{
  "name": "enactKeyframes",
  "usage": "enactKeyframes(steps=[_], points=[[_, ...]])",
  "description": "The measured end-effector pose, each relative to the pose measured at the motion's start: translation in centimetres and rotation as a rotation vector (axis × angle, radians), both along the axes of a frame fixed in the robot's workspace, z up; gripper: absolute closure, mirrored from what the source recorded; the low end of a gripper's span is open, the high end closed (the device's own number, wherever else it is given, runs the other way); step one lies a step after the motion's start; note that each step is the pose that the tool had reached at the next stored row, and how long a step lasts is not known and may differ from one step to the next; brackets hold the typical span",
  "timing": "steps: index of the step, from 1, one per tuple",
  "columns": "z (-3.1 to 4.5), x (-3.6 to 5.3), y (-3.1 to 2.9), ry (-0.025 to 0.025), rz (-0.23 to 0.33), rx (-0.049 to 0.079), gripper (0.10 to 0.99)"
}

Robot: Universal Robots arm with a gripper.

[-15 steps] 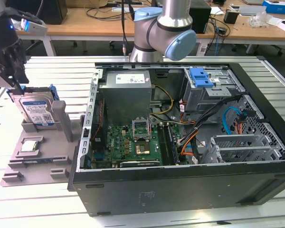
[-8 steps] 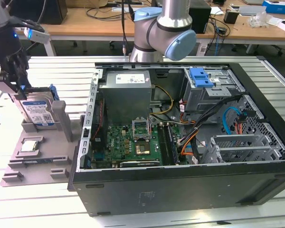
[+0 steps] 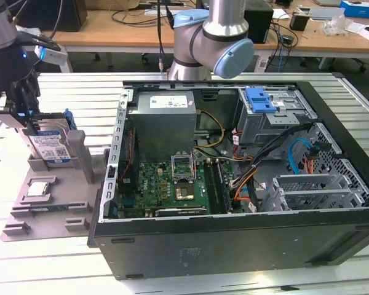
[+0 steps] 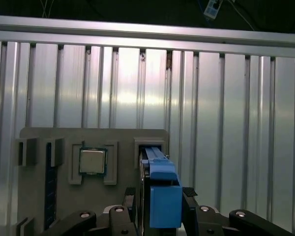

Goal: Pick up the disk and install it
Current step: 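Pick up the disk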

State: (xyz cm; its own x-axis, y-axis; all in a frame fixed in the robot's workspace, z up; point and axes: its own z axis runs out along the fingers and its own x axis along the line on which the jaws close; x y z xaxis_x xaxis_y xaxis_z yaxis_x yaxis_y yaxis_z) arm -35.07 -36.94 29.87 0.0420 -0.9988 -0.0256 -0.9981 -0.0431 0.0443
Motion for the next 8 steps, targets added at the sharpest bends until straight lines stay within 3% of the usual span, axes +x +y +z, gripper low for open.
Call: enactKeyframes(steps=[8], points=[[-0.44,0.00,0.00,0.0001,0.002,0.000,0.604]])
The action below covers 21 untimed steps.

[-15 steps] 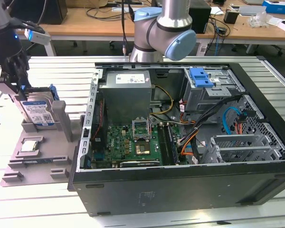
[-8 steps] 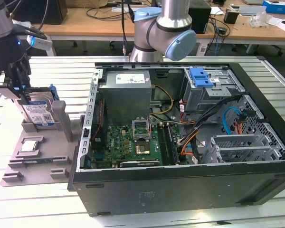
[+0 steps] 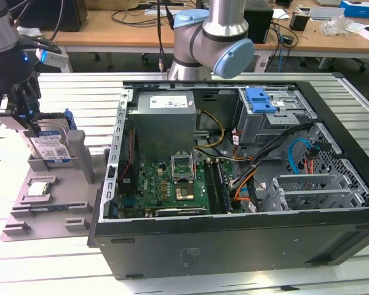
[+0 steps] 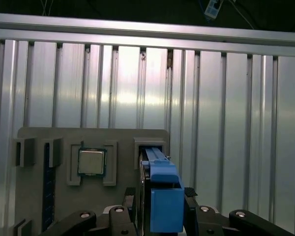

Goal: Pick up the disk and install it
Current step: 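Pick up the disk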

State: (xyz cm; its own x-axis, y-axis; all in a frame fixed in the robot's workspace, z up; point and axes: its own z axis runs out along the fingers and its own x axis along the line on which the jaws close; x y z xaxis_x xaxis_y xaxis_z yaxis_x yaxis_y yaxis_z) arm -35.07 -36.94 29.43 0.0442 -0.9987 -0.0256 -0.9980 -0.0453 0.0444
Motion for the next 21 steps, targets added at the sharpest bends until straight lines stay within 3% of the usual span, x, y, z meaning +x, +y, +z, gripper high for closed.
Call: enactKeyframes(steps=[5,7,21], points=[[-0.01,0.00,0.00,0.0000,0.000,0.000,0.620],[-0.02,0.00,0.00,-0.0001,0.000,0.000,0.718],[-0.07,0.00,0.00,-0.0001,0.000,0.000,0.718]])
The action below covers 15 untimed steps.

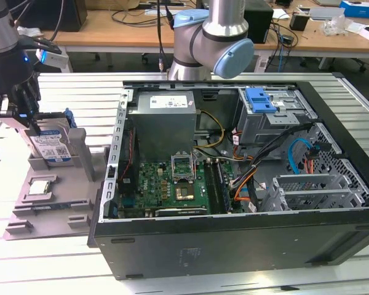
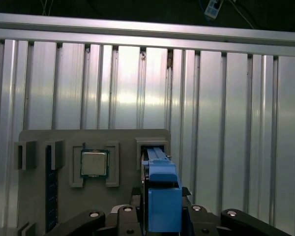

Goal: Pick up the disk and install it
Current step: 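Pick up the disk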

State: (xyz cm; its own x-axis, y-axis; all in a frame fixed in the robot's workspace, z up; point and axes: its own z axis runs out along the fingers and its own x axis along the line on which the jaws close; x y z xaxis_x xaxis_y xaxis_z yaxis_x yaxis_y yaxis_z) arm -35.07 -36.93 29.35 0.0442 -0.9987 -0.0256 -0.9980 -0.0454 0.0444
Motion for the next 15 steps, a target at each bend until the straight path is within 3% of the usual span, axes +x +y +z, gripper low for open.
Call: enactKeyframes(steps=[4,15], points=[[0.36,0.00,0.00,0.0000,0.000,0.000,0.718],[3.03,0.00,0.16,-0.0001,0.000,0.000,0.718]])
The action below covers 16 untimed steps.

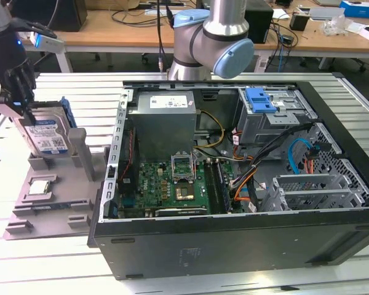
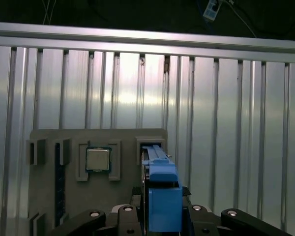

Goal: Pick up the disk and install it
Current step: 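Pick up the disk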

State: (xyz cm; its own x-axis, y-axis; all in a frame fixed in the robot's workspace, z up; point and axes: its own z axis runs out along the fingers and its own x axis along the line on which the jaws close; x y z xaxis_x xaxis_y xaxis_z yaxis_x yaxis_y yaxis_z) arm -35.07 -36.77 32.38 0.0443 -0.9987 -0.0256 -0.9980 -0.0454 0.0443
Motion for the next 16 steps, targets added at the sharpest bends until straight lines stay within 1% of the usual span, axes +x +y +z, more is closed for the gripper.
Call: enactKeyframes(steps=[3,9,16], points=[[0.87,0.00,0.04,0.0000,0.000,0.000,0.718],[1.90,0.00,0.09,0.0000,0.000,0.000,0.718],[3.30,0.01,0.15,0.0000,0.000,0.000,0.718]])
